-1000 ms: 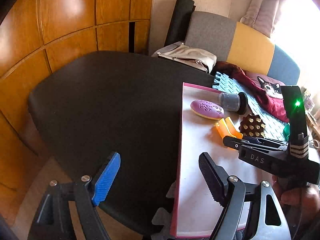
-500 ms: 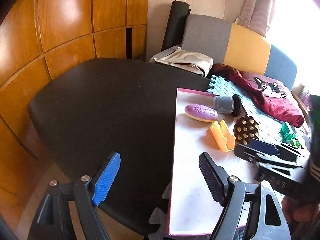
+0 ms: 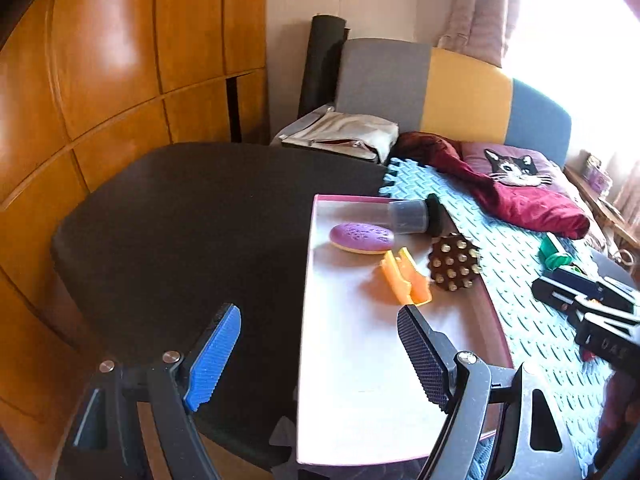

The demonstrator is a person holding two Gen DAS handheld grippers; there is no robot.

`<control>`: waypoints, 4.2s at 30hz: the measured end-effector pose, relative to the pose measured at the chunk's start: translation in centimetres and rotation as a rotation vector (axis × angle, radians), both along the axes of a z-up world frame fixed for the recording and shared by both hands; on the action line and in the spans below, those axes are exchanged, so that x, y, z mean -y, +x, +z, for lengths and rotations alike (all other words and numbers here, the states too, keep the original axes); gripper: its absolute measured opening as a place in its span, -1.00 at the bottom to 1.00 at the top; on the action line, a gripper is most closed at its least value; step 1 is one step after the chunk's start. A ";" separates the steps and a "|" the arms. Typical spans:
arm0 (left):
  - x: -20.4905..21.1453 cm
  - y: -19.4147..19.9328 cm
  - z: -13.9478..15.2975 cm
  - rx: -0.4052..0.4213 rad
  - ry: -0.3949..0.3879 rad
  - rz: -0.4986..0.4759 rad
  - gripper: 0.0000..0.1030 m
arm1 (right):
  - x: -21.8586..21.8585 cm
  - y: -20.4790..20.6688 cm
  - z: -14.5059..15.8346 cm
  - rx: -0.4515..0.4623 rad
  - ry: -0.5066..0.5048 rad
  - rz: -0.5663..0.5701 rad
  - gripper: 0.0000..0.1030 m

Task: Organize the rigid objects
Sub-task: 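Move both tools back over the toys on the blue mat, then grasp the green fan-shaped toy with the left tool while the right grasps the teal stand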

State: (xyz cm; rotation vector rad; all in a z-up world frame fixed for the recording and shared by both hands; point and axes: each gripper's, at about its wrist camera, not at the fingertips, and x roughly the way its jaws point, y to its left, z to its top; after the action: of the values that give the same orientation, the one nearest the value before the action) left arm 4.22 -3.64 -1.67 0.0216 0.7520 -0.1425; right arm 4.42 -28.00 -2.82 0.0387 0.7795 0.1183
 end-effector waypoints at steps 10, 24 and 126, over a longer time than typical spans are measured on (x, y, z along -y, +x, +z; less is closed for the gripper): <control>3.4 -0.7 0.6 0.008 0.029 -0.090 0.58 | 8.0 -2.2 1.4 0.034 -0.055 -0.157 0.21; 10.1 -1.2 0.8 -0.011 0.036 -0.262 0.58 | 25.8 -6.9 -1.9 -0.027 0.085 -0.701 0.21; 27.2 -0.1 -7.2 -0.140 0.113 -0.715 0.02 | 29.0 -7.4 -3.6 -0.096 0.374 -0.744 0.22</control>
State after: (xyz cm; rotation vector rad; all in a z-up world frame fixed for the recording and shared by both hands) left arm 4.17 -30.86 -8.85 0.3939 0.8652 -0.7884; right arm -3.03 -57.01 -6.47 0.6857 0.7865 -0.4491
